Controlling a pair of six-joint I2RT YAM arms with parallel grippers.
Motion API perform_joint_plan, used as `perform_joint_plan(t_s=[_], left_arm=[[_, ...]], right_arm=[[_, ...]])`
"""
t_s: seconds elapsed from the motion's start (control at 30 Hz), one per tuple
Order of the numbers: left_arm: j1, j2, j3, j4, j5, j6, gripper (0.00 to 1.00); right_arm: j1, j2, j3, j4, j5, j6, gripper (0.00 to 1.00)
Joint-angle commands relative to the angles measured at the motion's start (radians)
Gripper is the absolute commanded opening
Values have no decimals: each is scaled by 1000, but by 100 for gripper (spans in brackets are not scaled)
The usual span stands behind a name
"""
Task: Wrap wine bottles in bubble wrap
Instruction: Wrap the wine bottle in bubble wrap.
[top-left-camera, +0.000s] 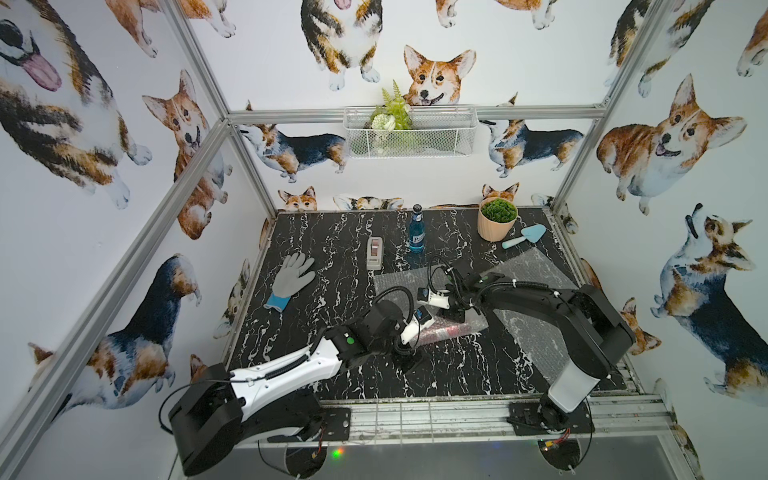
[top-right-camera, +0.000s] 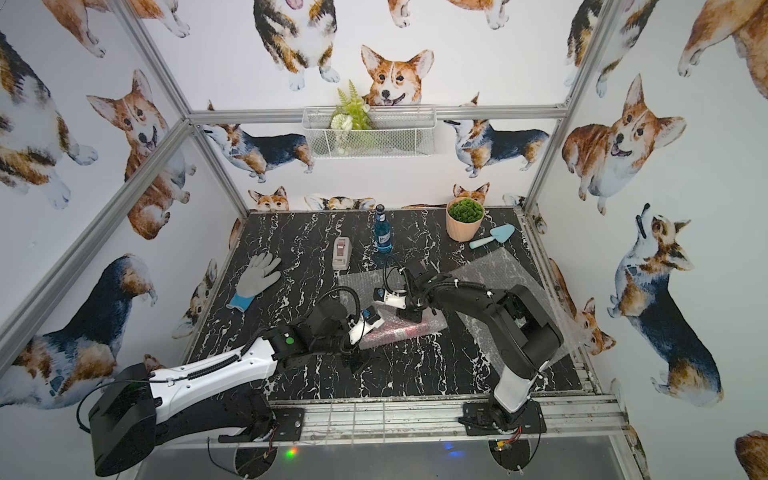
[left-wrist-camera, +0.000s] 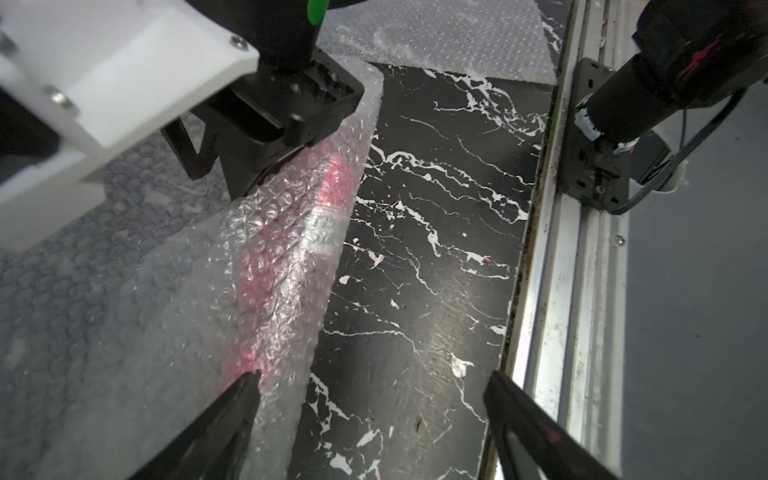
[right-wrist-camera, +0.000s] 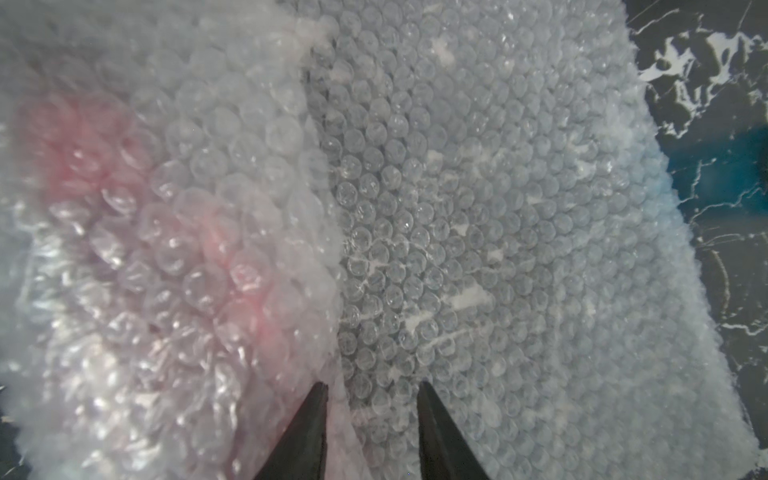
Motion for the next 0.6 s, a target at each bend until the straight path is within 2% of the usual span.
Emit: perform_joint_plan(t_s=[0.0,0.27,0.57], left_arm=[[-1,68,12,100,29,76,85],[1,215,79,46,-29,154,82],[31,281,100,42,-48,176,75]], right_arm=[[-3,17,11,-37,-38,-1,38],[-16,41,28,-34,-55,13,38],[-41,36,41,-40,-73,38,44]])
